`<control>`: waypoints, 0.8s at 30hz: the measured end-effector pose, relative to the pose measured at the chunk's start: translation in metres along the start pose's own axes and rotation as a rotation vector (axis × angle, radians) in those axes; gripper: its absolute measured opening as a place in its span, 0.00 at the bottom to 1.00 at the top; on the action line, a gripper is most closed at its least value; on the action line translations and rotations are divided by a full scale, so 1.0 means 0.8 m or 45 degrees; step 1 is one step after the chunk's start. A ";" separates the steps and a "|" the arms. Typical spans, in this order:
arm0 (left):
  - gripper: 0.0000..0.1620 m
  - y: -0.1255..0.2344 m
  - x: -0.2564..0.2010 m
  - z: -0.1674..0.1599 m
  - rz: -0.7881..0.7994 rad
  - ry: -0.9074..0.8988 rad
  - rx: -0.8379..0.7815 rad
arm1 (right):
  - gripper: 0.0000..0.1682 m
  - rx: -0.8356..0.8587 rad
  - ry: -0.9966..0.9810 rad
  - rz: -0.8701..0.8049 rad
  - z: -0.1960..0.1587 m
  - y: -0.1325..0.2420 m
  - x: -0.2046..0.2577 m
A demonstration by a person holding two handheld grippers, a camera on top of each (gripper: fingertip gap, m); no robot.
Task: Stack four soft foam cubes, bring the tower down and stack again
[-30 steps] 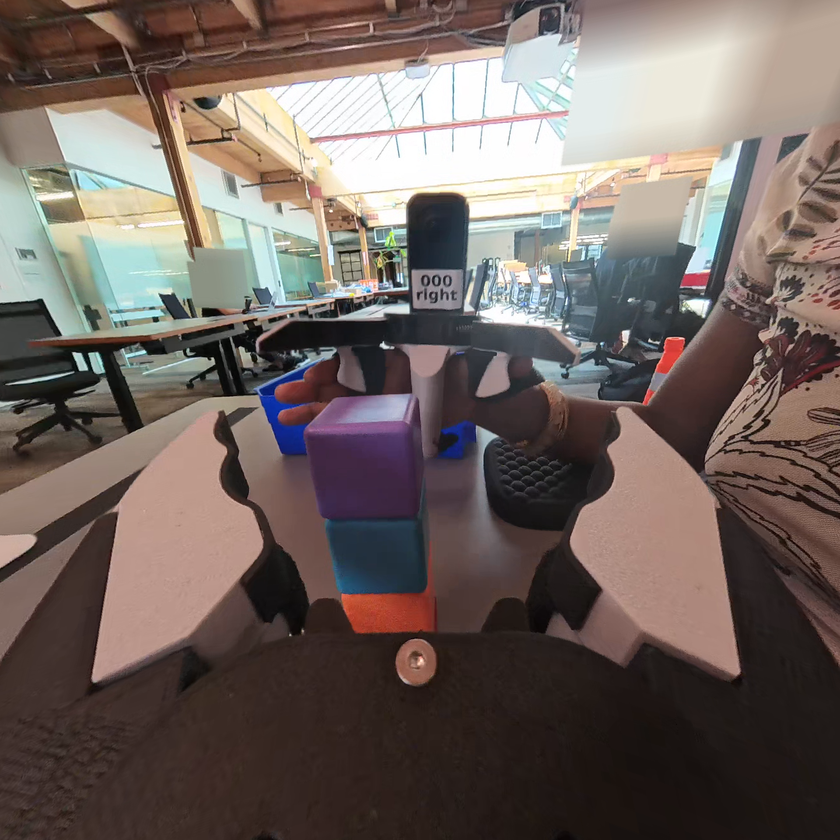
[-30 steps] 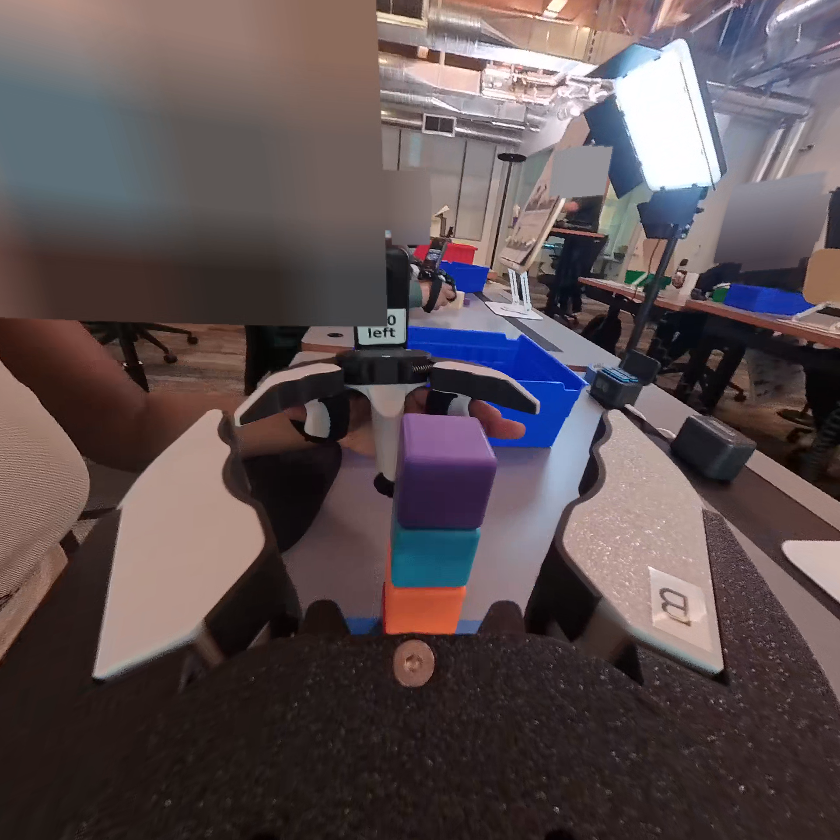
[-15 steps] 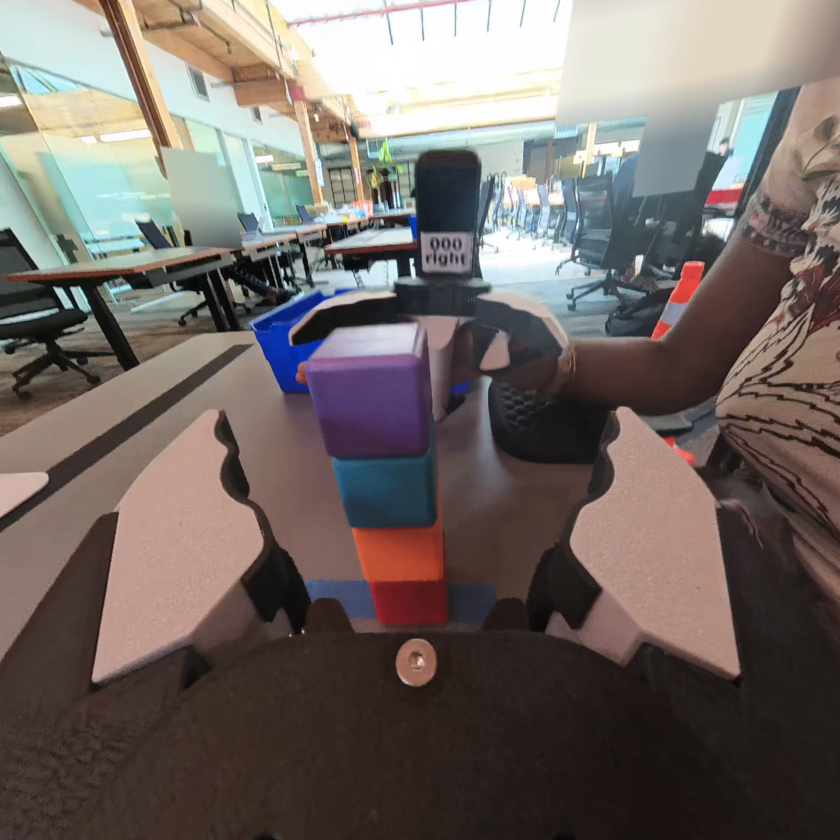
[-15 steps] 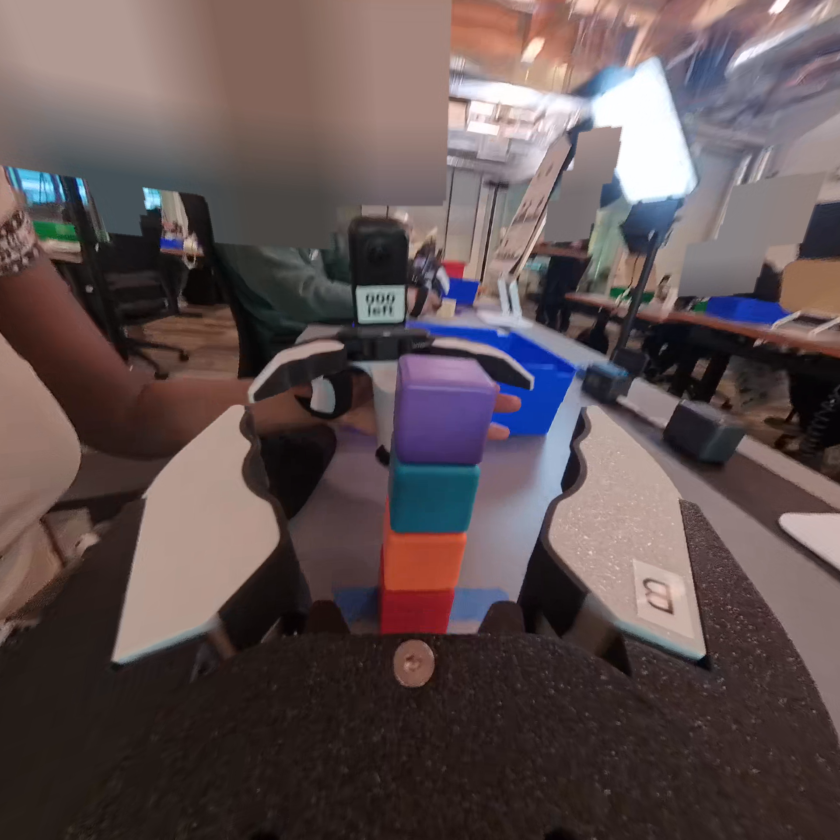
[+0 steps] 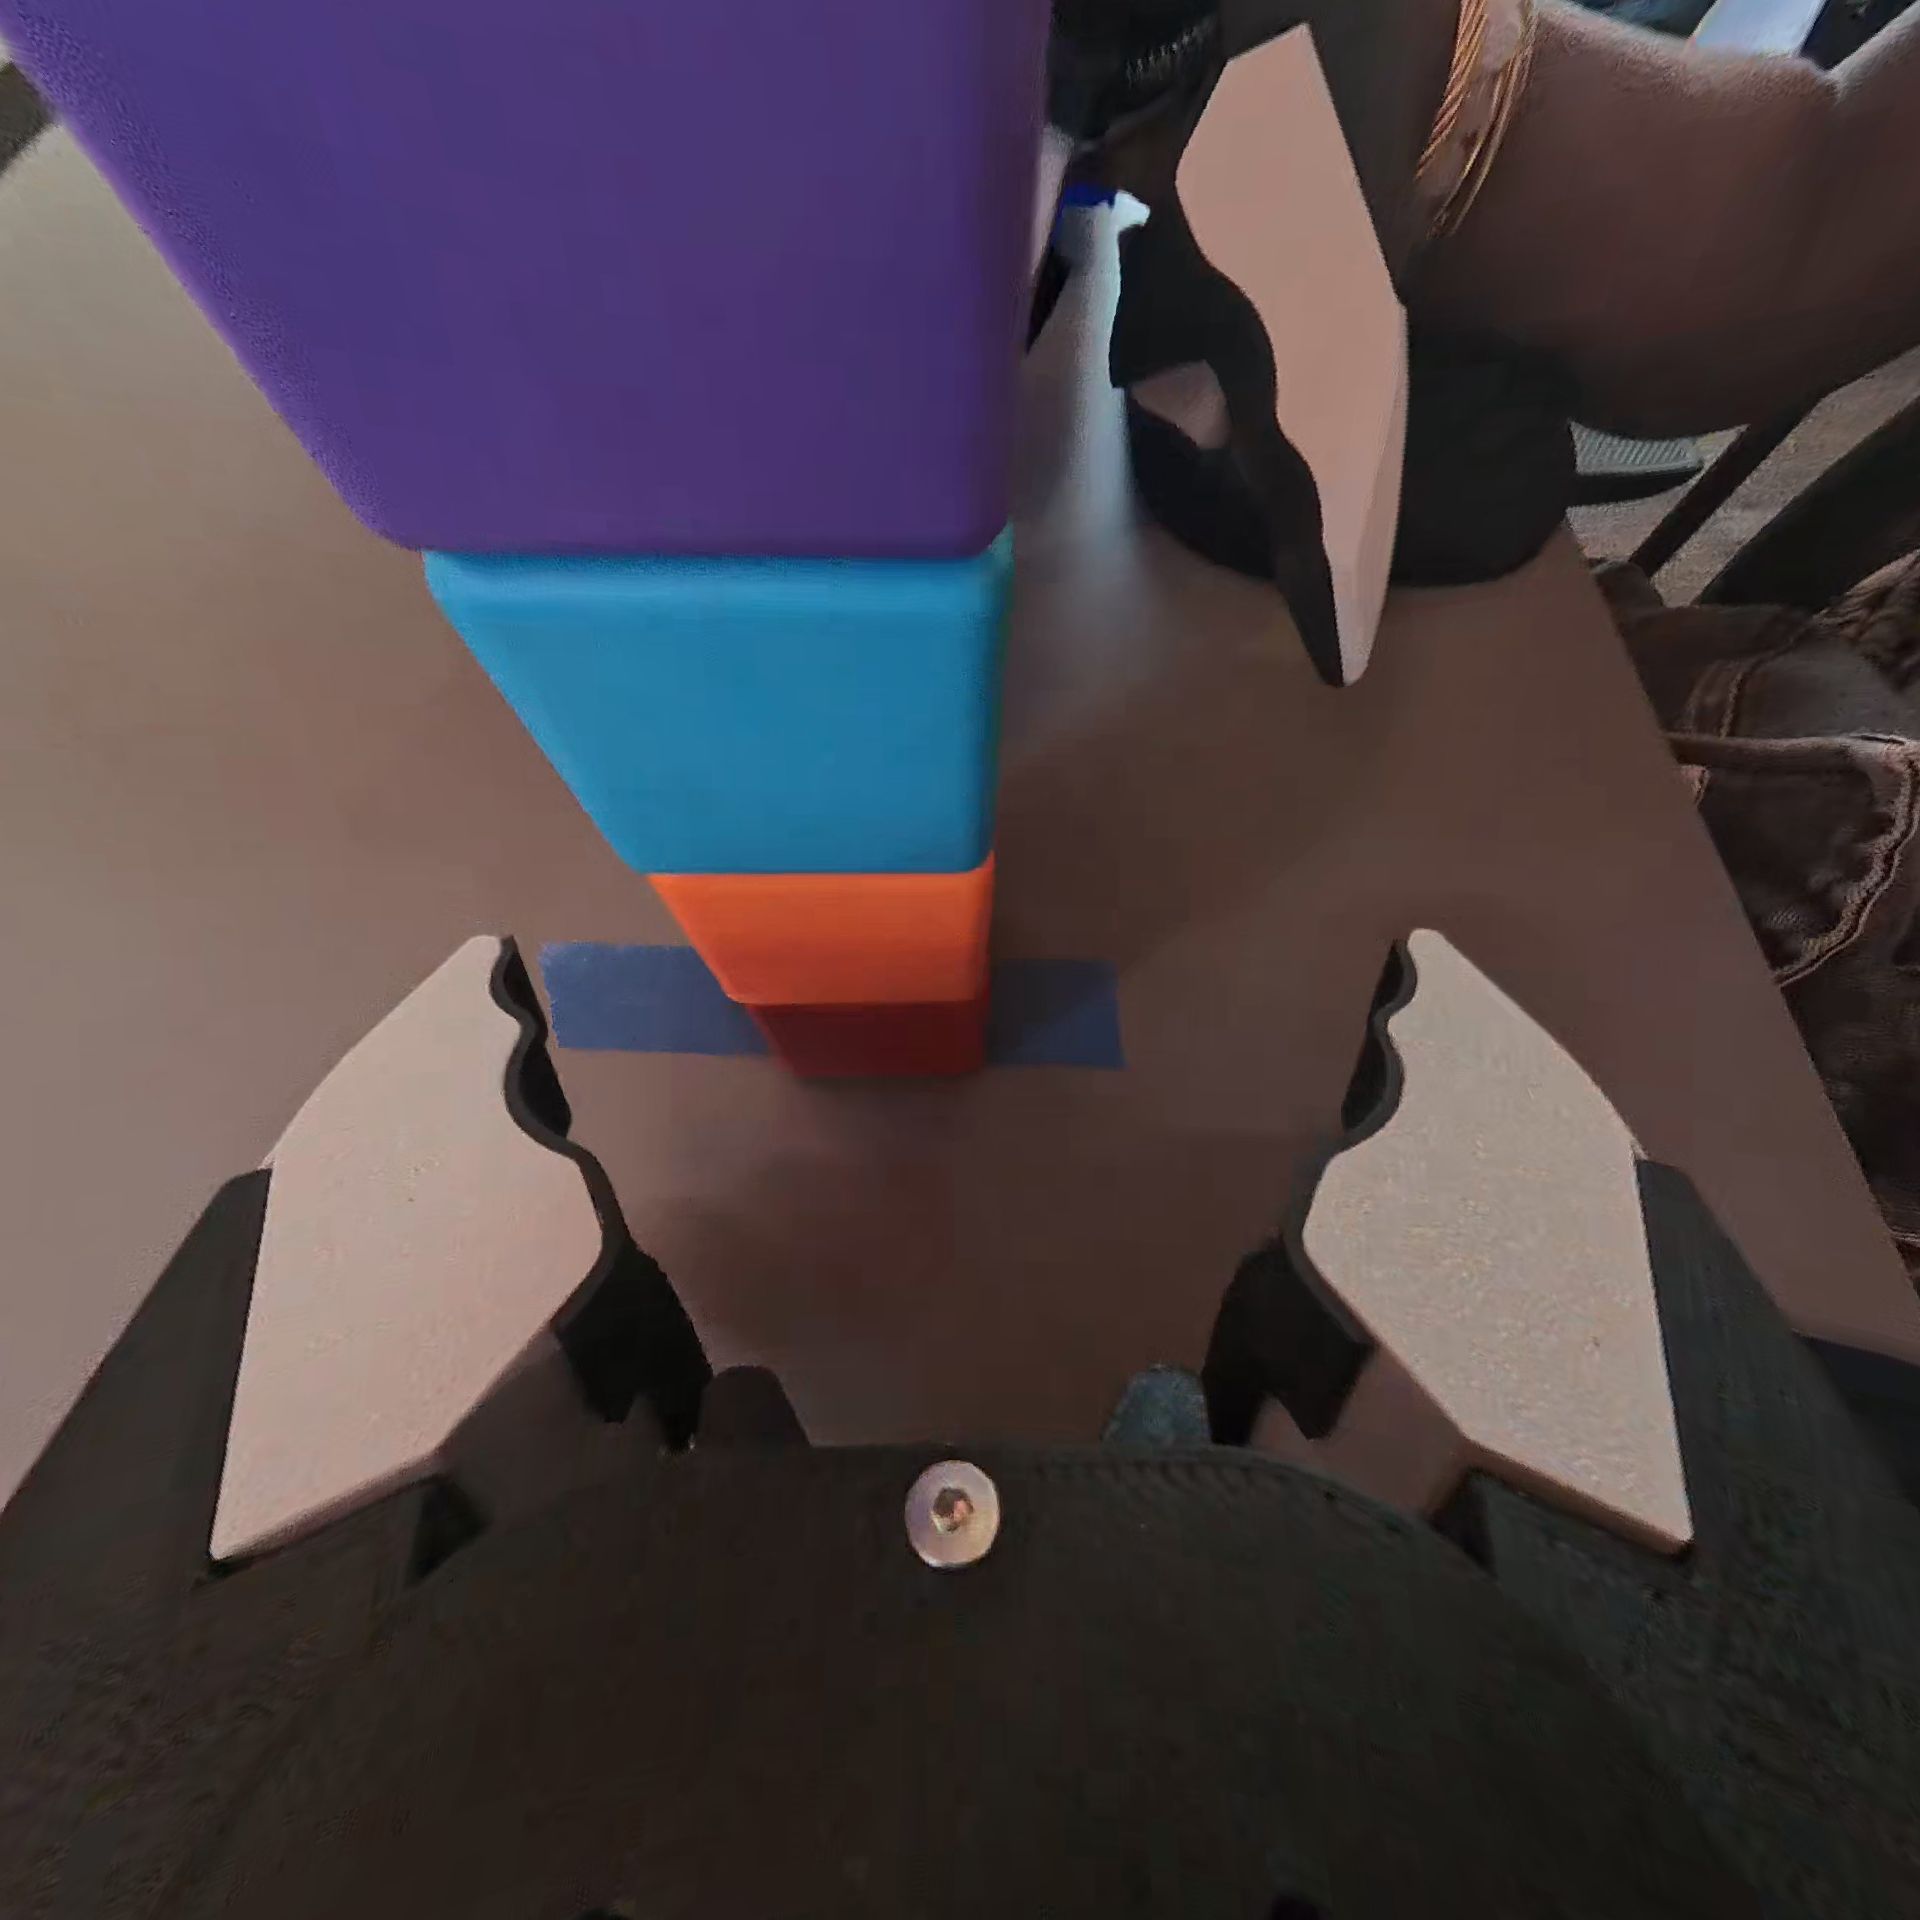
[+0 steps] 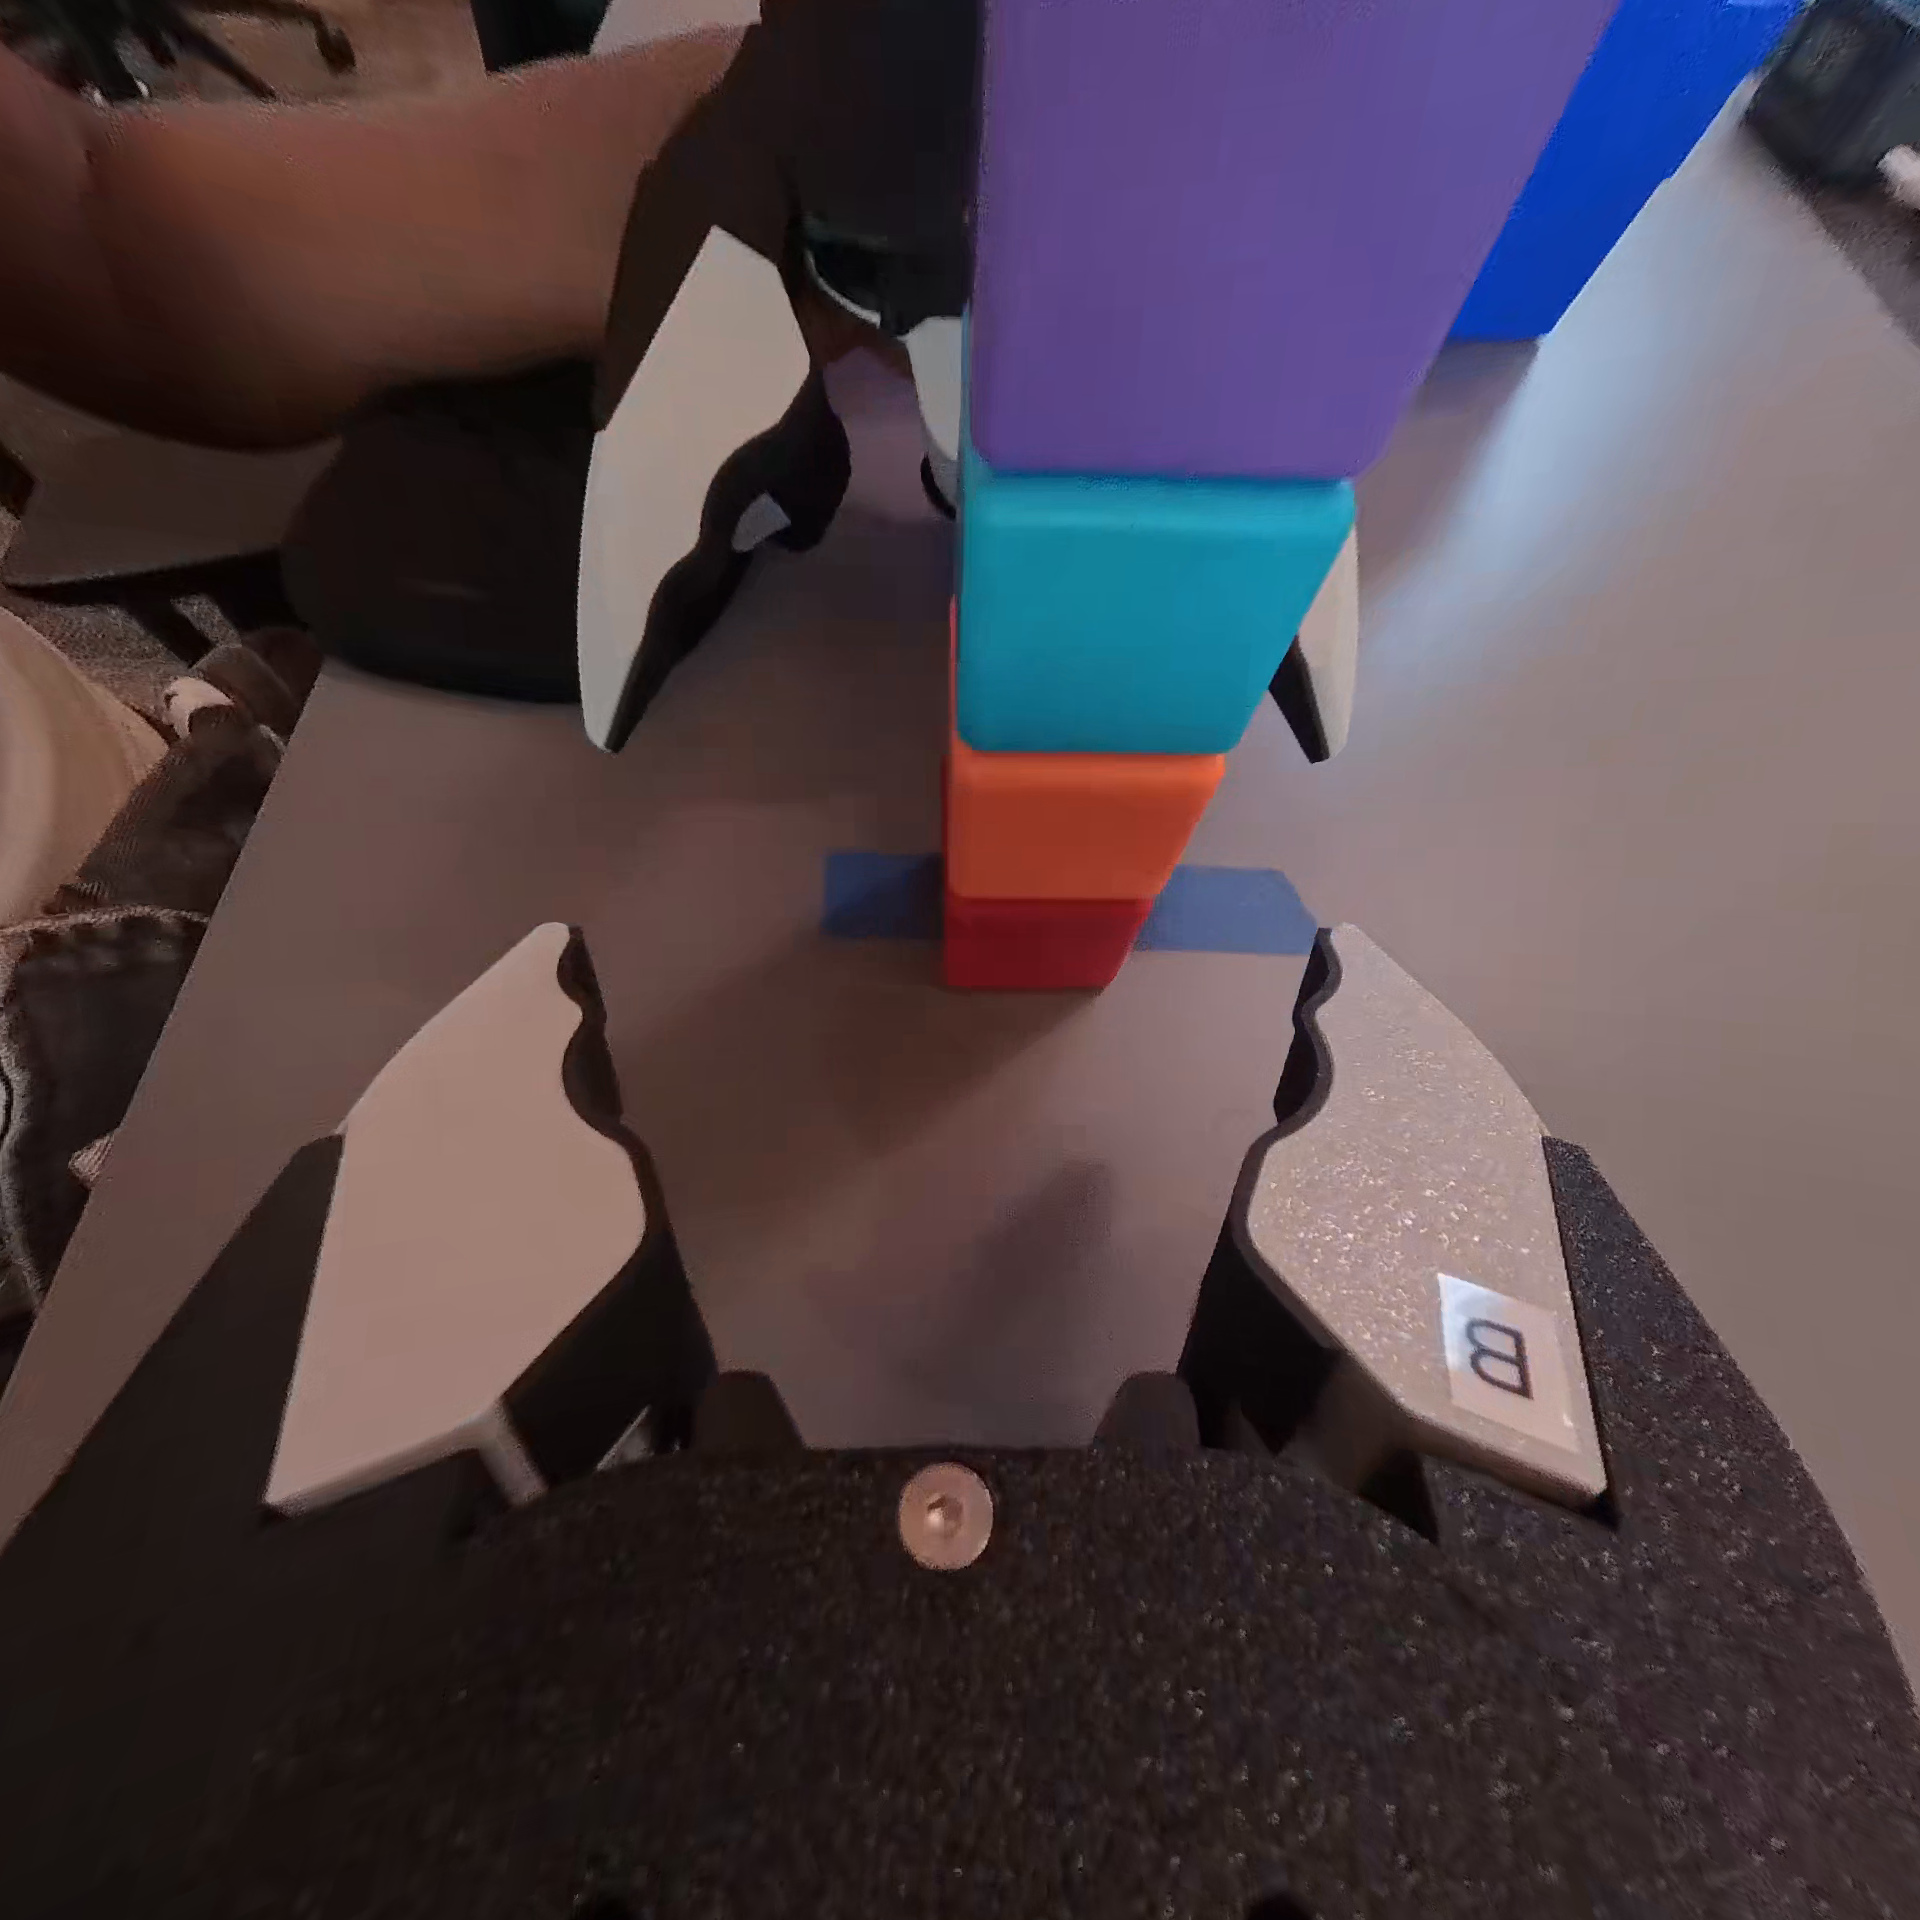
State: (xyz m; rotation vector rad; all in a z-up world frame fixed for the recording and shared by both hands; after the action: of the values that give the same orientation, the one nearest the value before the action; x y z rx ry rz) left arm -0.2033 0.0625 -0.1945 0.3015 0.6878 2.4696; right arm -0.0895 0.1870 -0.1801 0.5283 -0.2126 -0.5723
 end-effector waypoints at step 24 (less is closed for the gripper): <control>0.71 0.040 0.014 0.042 0.089 0.166 -0.714 | 0.63 -0.721 0.079 -0.139 0.058 0.051 0.003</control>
State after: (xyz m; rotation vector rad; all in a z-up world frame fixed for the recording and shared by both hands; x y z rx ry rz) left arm -0.2152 0.0599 -0.1484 -0.0522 0.0134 2.6402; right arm -0.0845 0.1955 -0.1190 0.0077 0.0422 -0.6884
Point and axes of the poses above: each gripper's, where its closed fingertips meet, y back along the fingers, z out of its top, x = y × z across the jaws, the point moved 9 cm from there along y, back along the fingers, and after that the axes turned 8 degrees about z, right-handed, at the moved point
